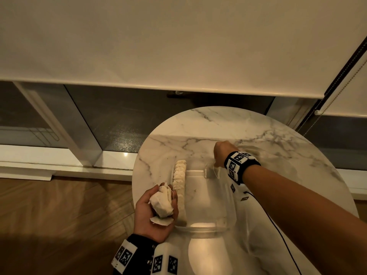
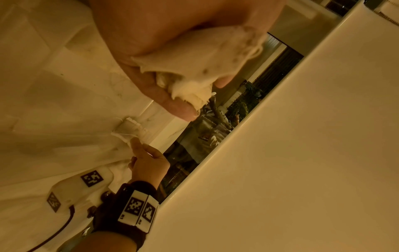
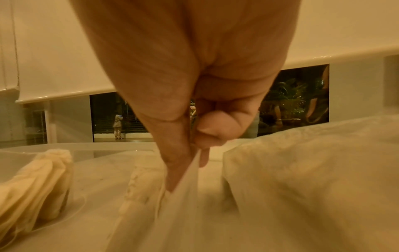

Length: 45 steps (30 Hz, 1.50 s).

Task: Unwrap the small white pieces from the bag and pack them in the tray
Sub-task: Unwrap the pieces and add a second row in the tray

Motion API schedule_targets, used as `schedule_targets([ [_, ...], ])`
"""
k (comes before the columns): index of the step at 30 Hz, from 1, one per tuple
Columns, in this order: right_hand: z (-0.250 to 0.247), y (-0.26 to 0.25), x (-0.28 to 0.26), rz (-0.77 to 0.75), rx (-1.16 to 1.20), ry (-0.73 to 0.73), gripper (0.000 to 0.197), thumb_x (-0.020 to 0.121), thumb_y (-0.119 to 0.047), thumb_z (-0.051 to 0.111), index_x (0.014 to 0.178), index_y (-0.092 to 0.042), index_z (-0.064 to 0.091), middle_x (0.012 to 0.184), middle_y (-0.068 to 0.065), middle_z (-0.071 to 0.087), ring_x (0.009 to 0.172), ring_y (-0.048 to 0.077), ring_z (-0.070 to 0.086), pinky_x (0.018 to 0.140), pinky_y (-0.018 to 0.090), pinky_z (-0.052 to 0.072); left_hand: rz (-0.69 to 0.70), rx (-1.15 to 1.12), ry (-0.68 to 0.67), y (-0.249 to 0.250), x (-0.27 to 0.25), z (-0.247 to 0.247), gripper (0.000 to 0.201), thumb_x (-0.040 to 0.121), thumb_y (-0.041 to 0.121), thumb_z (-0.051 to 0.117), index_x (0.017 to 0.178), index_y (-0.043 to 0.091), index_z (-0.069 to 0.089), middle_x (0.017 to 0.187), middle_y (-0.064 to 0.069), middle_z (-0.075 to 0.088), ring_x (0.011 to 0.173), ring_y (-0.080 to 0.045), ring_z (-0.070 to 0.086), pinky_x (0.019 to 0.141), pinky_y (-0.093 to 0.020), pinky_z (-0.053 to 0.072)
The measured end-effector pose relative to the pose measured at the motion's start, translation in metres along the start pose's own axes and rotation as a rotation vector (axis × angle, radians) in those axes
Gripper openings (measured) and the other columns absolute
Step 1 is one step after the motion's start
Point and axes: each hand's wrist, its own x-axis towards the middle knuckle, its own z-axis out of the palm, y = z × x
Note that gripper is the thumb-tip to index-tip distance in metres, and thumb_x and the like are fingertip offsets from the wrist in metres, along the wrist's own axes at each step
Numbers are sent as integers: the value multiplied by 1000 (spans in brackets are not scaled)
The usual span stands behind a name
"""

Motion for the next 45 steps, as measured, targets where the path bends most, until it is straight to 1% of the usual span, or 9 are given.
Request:
schedule_targets([
  [4, 3, -2, 2, 2, 40, 13, 31, 78, -24, 83, 103, -10, 70, 98, 9, 70, 86, 25, 67, 78, 34, 60, 28, -20, -33, 6, -3, -3, 60, 50, 10, 93, 104, 21, 70, 100, 3, 68, 82, -16, 69, 65, -27, 58],
  [8, -3, 4, -3, 25, 169, -27, 50, 71, -36, 88, 113, -20, 66, 112, 3, 66, 98, 24, 64, 84, 35, 56, 39, -8, -14, 5, -7, 5, 24, 77, 25, 71, 100, 20, 70, 101, 4, 65, 87, -13, 64, 64, -25, 57],
  [12, -24, -5, -33, 20, 365, 98, 47, 78, -41, 81, 118, -25, 62, 111, 0, 65, 95, 18, 62, 82, 34, 54, 33, 21, -14, 1, -7, 9, 23, 79, 27, 69, 101, 22, 68, 99, 3, 64, 86, -14, 65, 64, -25, 55],
  [19, -54, -55, -161, -490, 733, 29, 20, 80, -46, 77, 89, -30, 71, 83, -8, 68, 76, 8, 63, 70, 29, 56, 28, 76, 1, -12, -2, 23, 16, 89, 29, 60, 93, 17, 69, 86, -1, 65, 73, -15, 64, 59, -23, 52],
  [25, -25, -76, -205, -713, 598, 75, 29, 75, -52, 72, 98, -34, 70, 87, -17, 61, 82, 3, 56, 74, 32, 53, 37, 63, 56, -19, -5, 32, 18, 86, 29, 64, 95, 13, 65, 85, -6, 59, 85, -21, 58, 104, -28, 38],
  [31, -9, -75, -205, -700, 668, 81, 16, 85, -41, 66, 94, -30, 73, 84, -15, 63, 80, 5, 57, 74, 34, 53, 76, 78, 112, -20, -4, 33, 26, 89, 29, 59, 84, 7, 71, 80, -9, 66, 81, -23, 60, 86, -30, 44],
  [37, -18, -72, -205, -664, 854, 48, 5, 88, -27, 74, 85, -23, 74, 76, -12, 67, 73, 7, 61, 63, 12, 43, 91, 71, 157, -18, -2, 35, 24, 86, 29, 60, 101, 11, 66, 90, -8, 65, 85, -23, 61, 81, -33, 49],
  [42, -31, -61, -199, -609, 997, -7, 2, 88, -17, 74, 86, -18, 74, 77, -5, 71, 71, 6, 64, 61, 19, 48, 53, 47, 148, -8, -4, 26, 65, 81, 31, 65, 142, 11, 55, 147, -8, 51, 139, -22, 44, 118, -36, 30],
  [45, -40, -56, -193, -579, 1080, -58, 3, 89, -16, 74, 86, -14, 73, 74, -2, 70, 69, 9, 64, 55, 22, 49, 101, 22, 168, -8, -2, 25, 54, 84, 30, 63, 135, 14, 61, 128, -9, 62, 119, -24, 58, 107, -34, 42],
])
